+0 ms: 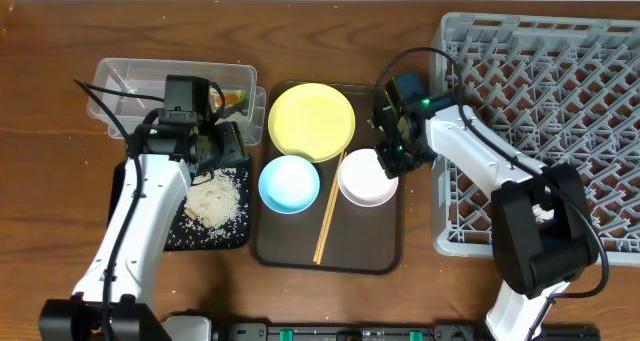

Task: Sort waste into correct bins and load items into the dishwasher rack
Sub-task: 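Reach the right gripper to the pink bowl and grasp its rim, then lift the pink bowl with the right gripper and move it over the rack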

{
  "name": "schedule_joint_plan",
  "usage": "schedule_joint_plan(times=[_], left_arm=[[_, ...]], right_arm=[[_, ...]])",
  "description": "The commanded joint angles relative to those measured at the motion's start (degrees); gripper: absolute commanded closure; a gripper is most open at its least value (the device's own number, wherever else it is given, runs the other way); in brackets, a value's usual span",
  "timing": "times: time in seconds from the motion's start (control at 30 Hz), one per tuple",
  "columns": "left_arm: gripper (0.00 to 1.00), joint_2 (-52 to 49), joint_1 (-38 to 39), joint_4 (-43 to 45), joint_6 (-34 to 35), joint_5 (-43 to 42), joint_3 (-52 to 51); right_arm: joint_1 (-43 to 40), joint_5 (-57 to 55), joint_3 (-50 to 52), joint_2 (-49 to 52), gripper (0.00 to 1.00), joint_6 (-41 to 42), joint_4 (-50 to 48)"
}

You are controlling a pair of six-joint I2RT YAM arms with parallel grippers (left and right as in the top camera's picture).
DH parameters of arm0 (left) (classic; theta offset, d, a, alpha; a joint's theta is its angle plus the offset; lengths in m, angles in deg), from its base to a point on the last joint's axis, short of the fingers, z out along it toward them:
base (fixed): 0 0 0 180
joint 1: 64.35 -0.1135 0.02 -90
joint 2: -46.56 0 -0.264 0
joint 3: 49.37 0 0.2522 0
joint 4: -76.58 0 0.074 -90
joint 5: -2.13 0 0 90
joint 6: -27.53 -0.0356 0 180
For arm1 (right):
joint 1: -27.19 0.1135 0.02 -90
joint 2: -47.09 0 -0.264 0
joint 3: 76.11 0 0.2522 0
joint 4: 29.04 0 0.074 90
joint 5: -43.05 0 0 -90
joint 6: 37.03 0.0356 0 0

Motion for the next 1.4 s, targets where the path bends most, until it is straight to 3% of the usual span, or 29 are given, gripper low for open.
schedule_joint_plan(times=[0.0,0.3,0.57,0.77,1.03,1.37], left_arm=[[0.34,0.3,0.0,0.0,-0.3,0.7,0.3],[0.34,0.3,0.0,-0.1,-0.3,0.7,0.3],[0.34,0.3,0.0,-0.2,-0.3,0.7,0.3],[0.34,0.3,0.0,-0.2,-0.3,0.7,0.3],[0.34,0.3,0.0,-0.2,-0.3,0.7,0.3],[0.34,0.3,0.0,-0.2,-0.3,0.7,0.3]], right_arm=[[-0.2,-0.6,-2.4,-0.5,1.00,0.3,1.9],[-4.6,-13.6,-19.5,-4.7,0.99,0.3,5.5],[-8.2,-44.6,-24.0,-5.3,0.99,0.2,-8.2],[-11.1,-59.3,-24.0,-4.0,0.99,0.3,-20.0],[-15.2,-66.9,-23.9,1.5,0.99,-0.3,-30.5],[-17.4,-67.7,-24.0,10.0,0.99,-0.8,-33.7]])
